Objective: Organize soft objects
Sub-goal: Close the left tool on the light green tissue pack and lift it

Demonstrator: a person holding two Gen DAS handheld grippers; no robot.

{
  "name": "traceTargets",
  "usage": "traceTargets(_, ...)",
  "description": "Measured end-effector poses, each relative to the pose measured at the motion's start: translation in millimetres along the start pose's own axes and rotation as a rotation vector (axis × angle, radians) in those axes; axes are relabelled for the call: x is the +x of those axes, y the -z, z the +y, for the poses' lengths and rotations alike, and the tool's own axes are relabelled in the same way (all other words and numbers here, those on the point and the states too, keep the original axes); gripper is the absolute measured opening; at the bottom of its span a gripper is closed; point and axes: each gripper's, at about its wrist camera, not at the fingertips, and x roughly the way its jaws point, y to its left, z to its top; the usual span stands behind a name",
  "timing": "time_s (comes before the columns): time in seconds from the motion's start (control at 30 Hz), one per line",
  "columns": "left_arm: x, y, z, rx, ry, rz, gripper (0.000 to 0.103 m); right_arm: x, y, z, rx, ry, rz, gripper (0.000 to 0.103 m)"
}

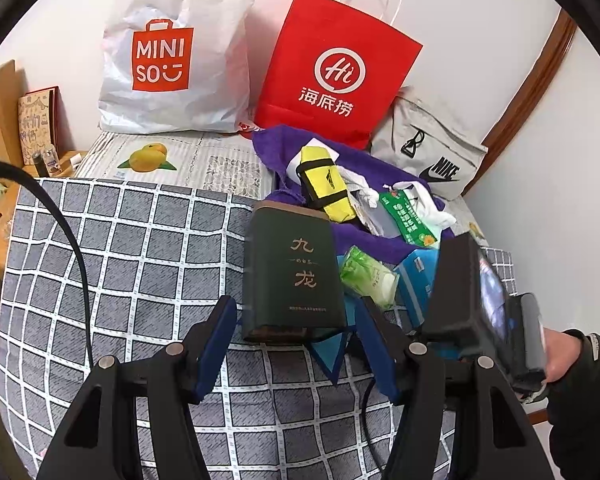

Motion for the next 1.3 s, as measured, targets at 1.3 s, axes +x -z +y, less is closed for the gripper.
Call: traceTargets(1.3,142,-12,-146,0.606,-0.054,0.262,0.083,-129,218,-128,0.619,-0.077,-0.458,0.021)
